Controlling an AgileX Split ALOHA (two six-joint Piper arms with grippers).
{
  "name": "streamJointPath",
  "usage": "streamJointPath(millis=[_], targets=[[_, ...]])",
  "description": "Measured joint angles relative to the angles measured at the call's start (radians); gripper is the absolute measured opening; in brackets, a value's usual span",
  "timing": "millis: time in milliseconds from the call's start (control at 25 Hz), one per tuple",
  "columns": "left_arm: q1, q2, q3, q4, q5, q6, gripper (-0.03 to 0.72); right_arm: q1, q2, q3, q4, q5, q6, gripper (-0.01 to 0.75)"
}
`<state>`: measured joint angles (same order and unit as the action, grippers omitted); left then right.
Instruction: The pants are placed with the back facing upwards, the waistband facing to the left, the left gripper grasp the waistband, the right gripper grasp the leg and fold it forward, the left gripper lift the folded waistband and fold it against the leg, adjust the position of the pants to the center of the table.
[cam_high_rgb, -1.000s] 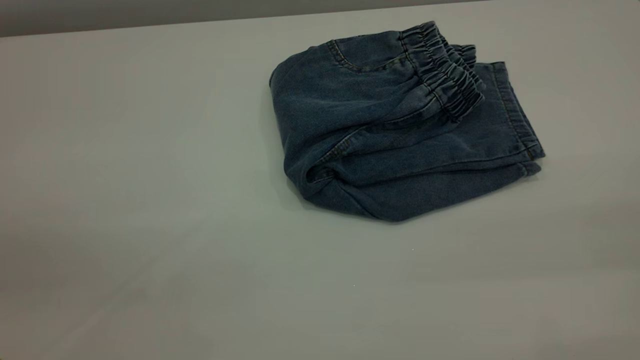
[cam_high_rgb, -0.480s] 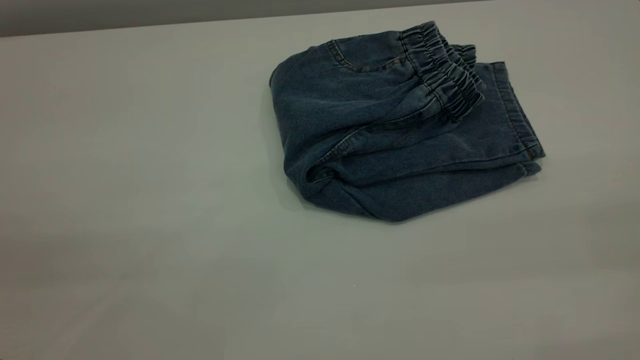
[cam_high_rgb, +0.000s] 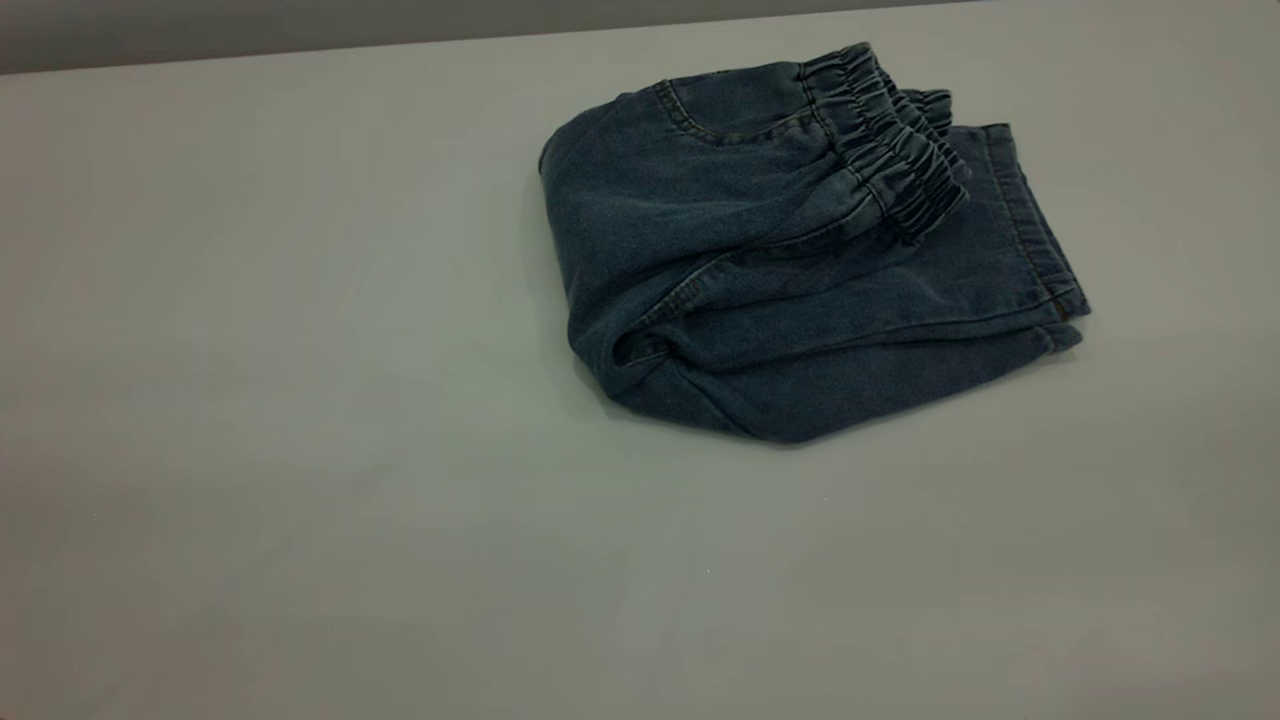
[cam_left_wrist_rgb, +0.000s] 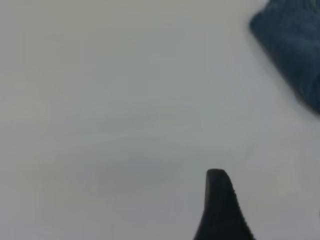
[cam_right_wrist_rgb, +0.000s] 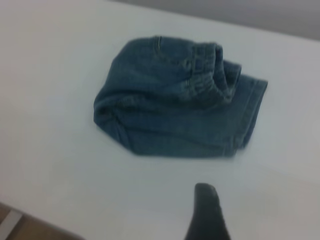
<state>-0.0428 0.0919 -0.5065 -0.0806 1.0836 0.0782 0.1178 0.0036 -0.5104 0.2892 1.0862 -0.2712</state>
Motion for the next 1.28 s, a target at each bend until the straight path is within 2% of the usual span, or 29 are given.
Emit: streamJointPath(millis=[160,1280], targets=[[0.043,-0.048,0.0,0.0,0.0,0.0,0.414,0.0,-0.005,0.001,0.0,0.0,0.0,0.431],[0.042,-0.092,0.0,-0.001,-0.001,-0.001,0.414,0.0,-0.004,0.001,-0.033,-0.007,0.027,0.431]])
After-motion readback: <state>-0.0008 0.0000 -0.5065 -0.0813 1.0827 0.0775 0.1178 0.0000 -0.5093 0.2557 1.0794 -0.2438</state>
